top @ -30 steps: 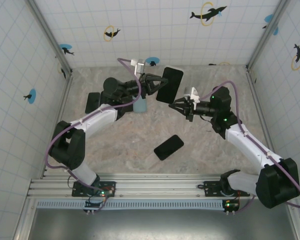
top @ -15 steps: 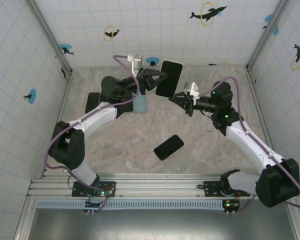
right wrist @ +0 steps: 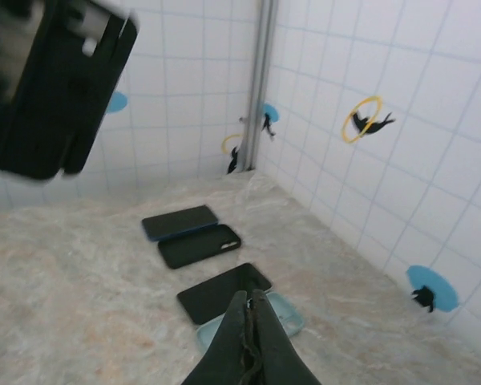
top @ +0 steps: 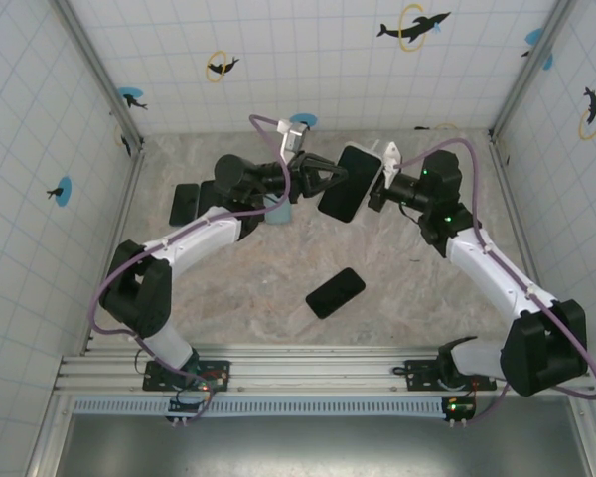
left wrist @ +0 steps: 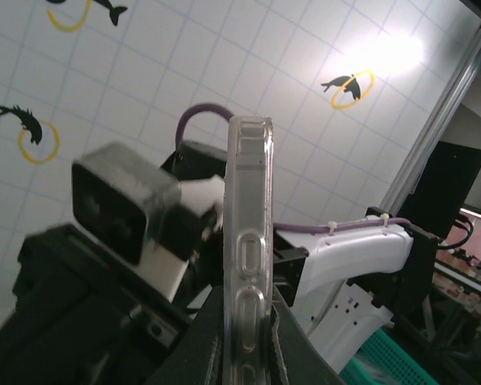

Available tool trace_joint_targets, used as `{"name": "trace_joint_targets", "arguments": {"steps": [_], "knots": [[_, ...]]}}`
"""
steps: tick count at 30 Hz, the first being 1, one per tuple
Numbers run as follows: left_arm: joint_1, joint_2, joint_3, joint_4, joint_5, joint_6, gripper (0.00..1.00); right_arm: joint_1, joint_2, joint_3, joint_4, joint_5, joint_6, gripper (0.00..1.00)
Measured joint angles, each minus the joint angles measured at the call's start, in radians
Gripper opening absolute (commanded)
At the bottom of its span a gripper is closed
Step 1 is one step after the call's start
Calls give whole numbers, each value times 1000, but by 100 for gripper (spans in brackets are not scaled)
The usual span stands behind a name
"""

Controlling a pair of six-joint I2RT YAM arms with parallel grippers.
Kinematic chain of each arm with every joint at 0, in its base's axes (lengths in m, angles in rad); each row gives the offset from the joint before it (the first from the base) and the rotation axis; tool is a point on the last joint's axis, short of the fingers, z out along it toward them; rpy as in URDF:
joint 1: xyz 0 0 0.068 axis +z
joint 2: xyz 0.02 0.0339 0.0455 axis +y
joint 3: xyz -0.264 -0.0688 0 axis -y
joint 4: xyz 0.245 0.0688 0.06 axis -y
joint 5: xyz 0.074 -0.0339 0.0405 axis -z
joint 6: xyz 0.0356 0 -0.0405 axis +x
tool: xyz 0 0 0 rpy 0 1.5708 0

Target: Take the phone out of the phone case

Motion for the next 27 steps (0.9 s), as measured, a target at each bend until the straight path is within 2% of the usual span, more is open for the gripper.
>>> {"name": "trace_joint_targets", "arguments": {"steps": [5, 8, 11, 14, 20, 27], "knots": [[15, -2, -8, -59, -26, 29, 0, -31, -39, -64, 55, 19, 68, 10], [42, -2, -13, -115, -120, 27, 0, -59, -76, -125, 109, 5, 164, 16], [59, -2, -18, -169, -234, 2, 0, -95, -114, -203, 214, 6, 327, 29], [61, -6, -51, -179, -354, -59, 0, -103, -128, -257, 297, 25, 503, 36], [48, -11, -123, -214, -533, -196, 0, -81, -132, -346, 447, 92, 824, 37], [7, -11, -132, -213, -647, -329, 0, -5, -109, -360, 543, 130, 992, 35]]}}
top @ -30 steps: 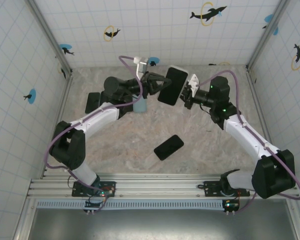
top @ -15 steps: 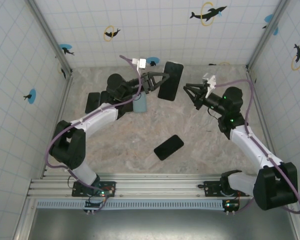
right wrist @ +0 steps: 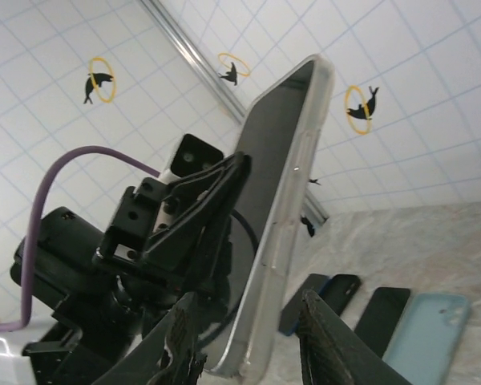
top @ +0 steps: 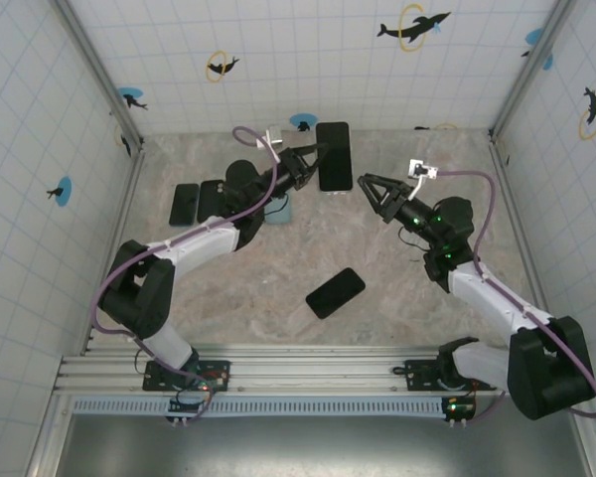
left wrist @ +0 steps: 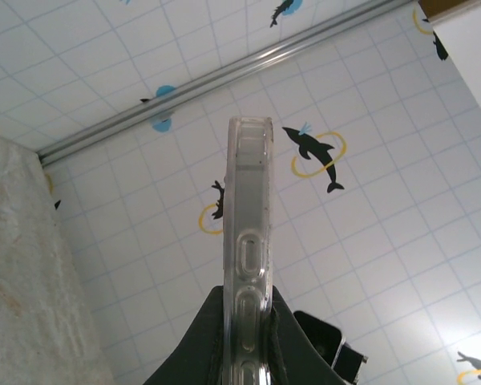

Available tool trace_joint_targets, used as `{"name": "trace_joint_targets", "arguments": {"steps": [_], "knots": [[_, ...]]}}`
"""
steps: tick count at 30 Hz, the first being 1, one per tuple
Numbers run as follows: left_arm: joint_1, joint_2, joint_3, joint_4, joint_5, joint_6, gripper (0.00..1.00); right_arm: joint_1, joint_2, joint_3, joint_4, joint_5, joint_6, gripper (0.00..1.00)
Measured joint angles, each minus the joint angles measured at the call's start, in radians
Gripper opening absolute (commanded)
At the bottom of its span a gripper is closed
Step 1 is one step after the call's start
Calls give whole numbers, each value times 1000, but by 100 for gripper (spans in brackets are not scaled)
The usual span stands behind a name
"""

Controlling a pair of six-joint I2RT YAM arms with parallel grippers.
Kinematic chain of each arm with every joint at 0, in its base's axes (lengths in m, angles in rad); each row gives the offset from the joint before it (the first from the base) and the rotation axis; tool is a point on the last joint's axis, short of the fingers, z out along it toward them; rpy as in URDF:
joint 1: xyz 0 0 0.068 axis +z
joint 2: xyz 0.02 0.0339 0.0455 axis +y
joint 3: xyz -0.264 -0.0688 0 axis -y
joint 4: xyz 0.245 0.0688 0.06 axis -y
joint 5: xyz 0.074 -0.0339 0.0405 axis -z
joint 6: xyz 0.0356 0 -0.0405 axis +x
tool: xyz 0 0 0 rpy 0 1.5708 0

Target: Take the phone out of the phone case

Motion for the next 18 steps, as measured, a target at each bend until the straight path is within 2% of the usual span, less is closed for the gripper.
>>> {"name": "trace_joint_targets", "arguments": {"steps": [9, 18], "knots": [[-12, 0, -1, 31, -26, -67, 0, 6, 28, -4, 31, 18, 76, 28], [-12, 0, -1, 30, -33, -70, 0, 8, 48, -4, 56, 12, 102, 27]]}}
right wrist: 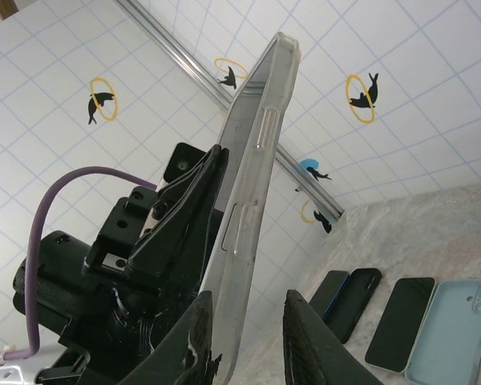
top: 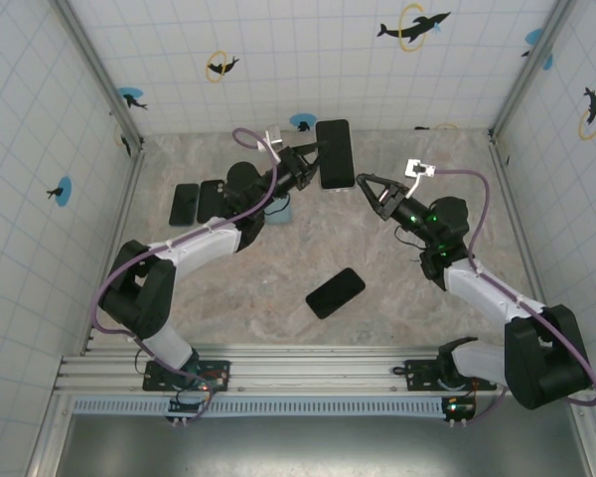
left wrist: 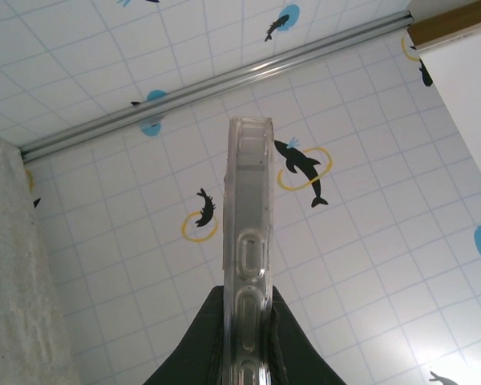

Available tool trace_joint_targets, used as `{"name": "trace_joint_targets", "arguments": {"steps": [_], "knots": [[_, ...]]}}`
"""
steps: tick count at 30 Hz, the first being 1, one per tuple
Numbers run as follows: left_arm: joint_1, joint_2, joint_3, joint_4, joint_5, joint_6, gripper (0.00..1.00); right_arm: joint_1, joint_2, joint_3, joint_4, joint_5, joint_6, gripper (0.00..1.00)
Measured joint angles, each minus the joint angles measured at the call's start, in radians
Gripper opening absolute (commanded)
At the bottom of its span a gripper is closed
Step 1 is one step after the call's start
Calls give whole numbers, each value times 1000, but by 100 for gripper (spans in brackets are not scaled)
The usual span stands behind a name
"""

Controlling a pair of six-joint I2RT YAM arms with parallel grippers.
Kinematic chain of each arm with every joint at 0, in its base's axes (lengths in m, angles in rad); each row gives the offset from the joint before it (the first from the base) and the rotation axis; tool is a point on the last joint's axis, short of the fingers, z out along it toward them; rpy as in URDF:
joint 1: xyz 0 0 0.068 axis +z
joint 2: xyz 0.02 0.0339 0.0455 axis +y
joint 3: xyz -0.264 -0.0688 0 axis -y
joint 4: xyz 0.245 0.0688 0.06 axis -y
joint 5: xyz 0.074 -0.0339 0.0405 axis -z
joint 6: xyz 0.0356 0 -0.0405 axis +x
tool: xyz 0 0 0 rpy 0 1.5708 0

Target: Take the phone out of the phone case

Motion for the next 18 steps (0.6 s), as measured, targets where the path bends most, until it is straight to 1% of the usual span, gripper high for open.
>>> {"name": "trace_joint_targets", "arguments": {"steps": [7, 14, 18], "knots": [[0, 4, 0, -1, -21, 0, 0, 6, 17, 2, 7, -2, 0, 26], [-18, 6, 0, -4, -100, -1, 0, 19, 36, 21, -10, 10, 4, 26], [-47, 6, 0, -2, -138, 0, 0, 44, 61, 29, -26, 0, 23, 26]]}}
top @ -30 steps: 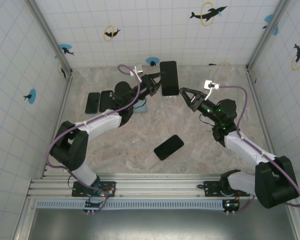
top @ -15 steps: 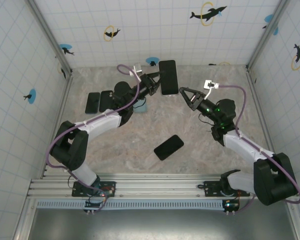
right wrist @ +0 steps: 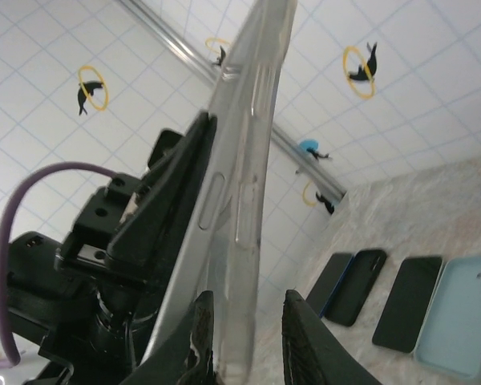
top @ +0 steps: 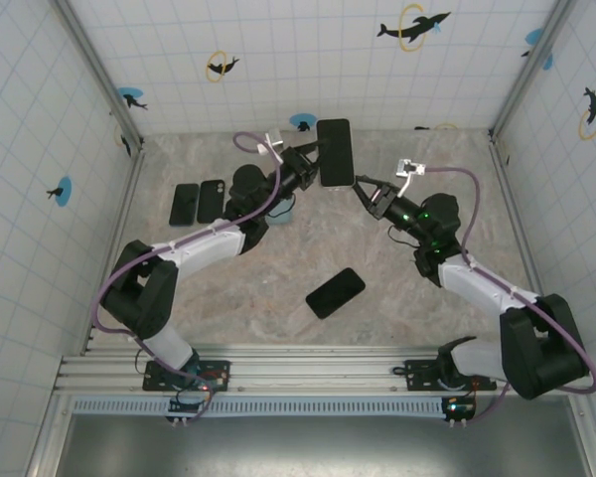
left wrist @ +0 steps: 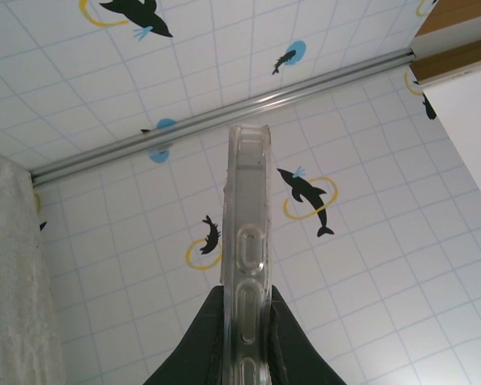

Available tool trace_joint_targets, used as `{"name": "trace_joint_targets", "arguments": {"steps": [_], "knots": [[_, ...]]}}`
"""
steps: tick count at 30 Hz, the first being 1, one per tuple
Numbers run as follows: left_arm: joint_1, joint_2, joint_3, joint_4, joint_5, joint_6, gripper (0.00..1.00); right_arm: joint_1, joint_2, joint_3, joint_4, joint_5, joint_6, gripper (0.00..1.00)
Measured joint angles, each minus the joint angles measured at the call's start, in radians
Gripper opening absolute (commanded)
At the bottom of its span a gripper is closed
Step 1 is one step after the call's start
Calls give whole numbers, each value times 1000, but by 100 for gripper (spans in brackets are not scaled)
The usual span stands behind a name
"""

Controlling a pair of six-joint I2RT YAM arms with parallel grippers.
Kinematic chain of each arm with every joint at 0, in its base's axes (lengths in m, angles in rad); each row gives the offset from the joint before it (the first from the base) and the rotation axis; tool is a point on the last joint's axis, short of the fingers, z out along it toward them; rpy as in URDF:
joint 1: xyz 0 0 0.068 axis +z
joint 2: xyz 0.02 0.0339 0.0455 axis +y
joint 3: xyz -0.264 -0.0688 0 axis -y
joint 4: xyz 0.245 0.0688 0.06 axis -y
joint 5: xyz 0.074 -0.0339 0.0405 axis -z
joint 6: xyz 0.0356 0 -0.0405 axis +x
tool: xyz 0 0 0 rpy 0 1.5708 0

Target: Take the phone out of the phone case

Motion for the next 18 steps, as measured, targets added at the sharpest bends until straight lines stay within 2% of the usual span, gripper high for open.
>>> {"name": "trace_joint_targets", "arguments": {"steps": [9, 14, 18], "knots": [[-29, 3, -13, 12, -70, -6, 0, 12, 13, 19, -11, 17, 112, 27], [-53, 3, -27, 24, -156, -39, 0, 48, 22, 19, 9, 108, 237, 26], [-75, 3, -35, 43, -217, -72, 0, 76, 27, 6, 69, 186, 342, 21]]}}
